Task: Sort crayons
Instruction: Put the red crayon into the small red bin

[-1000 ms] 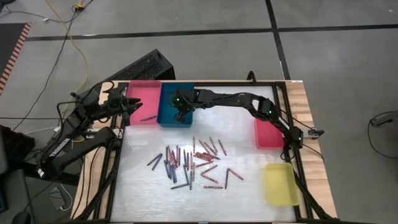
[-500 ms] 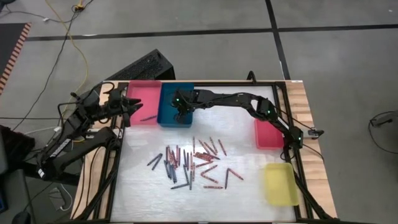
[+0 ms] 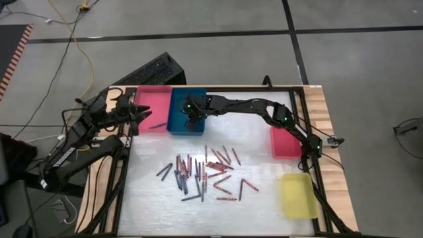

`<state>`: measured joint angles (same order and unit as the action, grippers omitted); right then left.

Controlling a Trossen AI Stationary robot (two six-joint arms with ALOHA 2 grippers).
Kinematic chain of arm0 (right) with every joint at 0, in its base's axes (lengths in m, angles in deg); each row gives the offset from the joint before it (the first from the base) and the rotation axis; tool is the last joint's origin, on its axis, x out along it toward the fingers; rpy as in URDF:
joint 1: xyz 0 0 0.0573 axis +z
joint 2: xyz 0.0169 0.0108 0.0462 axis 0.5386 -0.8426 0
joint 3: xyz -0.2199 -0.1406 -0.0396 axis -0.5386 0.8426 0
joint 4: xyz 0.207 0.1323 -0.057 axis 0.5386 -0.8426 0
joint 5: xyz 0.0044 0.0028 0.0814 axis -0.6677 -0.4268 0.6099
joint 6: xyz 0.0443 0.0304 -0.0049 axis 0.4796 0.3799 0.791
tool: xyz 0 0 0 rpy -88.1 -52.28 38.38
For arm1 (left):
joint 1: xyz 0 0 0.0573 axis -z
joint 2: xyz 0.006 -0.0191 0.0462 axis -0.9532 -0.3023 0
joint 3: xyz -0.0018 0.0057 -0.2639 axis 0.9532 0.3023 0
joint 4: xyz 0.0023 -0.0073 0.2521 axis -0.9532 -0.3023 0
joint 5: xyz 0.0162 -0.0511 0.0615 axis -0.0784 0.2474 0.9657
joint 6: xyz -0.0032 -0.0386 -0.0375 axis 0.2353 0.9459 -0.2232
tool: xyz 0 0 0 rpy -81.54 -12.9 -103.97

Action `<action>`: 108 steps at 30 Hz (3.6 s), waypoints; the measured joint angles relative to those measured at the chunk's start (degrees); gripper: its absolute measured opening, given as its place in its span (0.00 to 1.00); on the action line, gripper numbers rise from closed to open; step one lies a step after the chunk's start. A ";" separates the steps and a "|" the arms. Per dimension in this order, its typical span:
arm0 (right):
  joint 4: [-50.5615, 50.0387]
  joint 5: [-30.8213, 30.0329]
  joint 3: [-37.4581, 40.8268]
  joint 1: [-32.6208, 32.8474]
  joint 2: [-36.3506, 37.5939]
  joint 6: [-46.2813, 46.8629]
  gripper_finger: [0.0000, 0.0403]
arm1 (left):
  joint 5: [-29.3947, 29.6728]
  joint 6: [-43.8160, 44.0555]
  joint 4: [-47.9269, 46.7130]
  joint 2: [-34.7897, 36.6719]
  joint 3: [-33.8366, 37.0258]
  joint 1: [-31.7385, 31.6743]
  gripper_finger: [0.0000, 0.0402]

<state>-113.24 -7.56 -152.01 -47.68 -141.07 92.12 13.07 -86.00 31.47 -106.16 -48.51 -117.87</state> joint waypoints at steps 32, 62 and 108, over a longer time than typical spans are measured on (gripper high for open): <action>-51.69 -13.92 -12.30 15.33 17.68 11.22 0.16 | -9.66 3.57 0.05 -0.02 0.00 0.03 0.27; -19.55 -6.81 44.39 30.38 39.17 51.80 0.17 | -7.67 10.14 -3.06 -0.02 0.02 -0.01 0.27; -15.78 -6.57 47.55 26.01 37.36 52.97 0.38 | -0.59 8.36 -11.58 -0.13 0.02 0.08 0.27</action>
<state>-129.02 -14.13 -104.46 -21.66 -103.71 145.09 12.48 -77.64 19.88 -106.29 -48.49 -117.79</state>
